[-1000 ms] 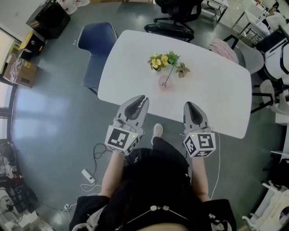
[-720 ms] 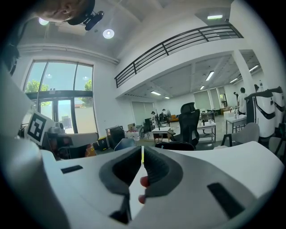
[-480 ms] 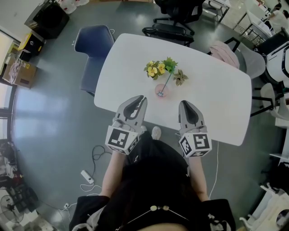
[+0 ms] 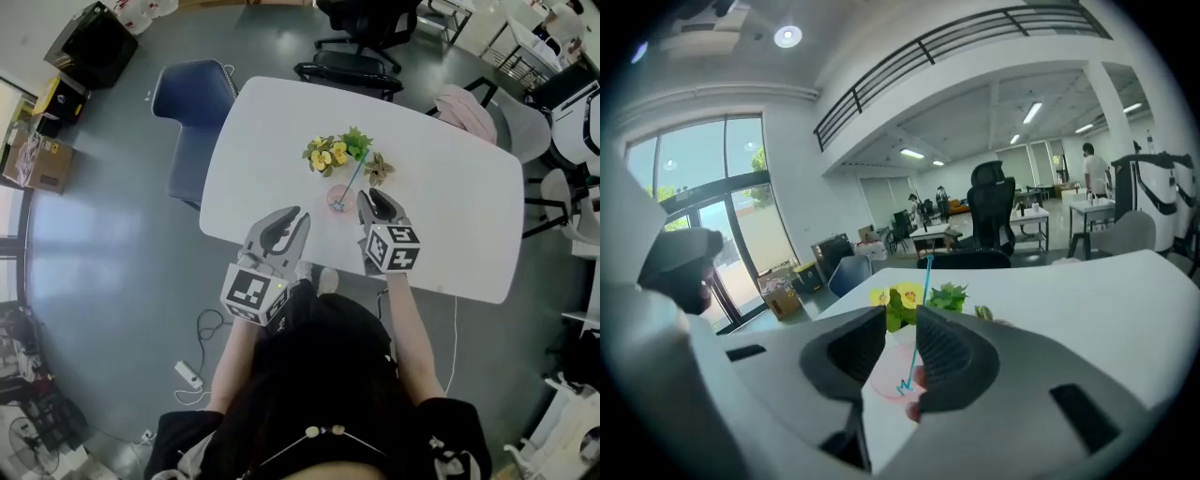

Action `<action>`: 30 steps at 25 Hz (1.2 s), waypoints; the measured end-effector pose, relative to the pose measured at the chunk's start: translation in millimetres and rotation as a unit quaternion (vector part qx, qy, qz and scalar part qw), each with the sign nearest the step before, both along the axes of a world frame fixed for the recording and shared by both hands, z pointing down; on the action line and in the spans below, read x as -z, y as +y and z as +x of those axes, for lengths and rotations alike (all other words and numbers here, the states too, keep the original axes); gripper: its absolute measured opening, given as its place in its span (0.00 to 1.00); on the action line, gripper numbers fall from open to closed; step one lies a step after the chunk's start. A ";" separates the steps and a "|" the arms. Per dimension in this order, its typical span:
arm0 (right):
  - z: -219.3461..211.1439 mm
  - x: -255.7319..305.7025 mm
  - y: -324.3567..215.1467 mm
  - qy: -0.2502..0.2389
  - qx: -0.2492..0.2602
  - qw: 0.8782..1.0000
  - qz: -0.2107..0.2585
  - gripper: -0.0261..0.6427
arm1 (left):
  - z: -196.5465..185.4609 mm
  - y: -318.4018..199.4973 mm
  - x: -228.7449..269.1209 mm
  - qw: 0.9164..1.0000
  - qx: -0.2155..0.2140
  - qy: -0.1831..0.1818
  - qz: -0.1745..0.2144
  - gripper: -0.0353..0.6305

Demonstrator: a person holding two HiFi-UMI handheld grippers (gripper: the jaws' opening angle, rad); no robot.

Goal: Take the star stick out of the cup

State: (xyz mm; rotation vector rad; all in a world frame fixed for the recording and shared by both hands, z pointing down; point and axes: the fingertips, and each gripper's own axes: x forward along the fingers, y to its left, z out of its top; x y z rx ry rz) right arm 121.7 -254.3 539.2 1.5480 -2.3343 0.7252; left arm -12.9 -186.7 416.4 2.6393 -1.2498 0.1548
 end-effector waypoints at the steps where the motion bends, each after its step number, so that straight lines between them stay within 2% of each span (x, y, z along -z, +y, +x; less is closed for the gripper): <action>1: -0.8 -14.4 -8.9 -0.001 -0.001 1.000 -0.020 0.18 | -2.0 -0.2 -1.5 1.000 0.000 -0.002 -0.002 0.13; 5: -2.8 -57.2 -29.9 0.011 -0.002 0.997 -0.079 0.19 | -17.3 -2.3 -4.3 1.000 0.019 0.003 -0.007 0.13; 13: -16.9 -83.0 -49.2 0.033 0.009 0.993 -0.110 0.19 | -46.4 -16.1 -12.7 0.998 0.050 0.017 -0.023 0.13; 20: -17.0 -75.9 -50.9 0.045 -0.009 0.994 -0.097 0.09 | -51.4 -21.5 -16.2 0.998 0.048 0.014 -0.026 0.13; 30: -16.7 -43.4 -41.5 0.020 -0.013 0.998 -0.053 0.07 | -46.6 -23.9 -11.5 0.999 0.033 0.013 -0.019 0.13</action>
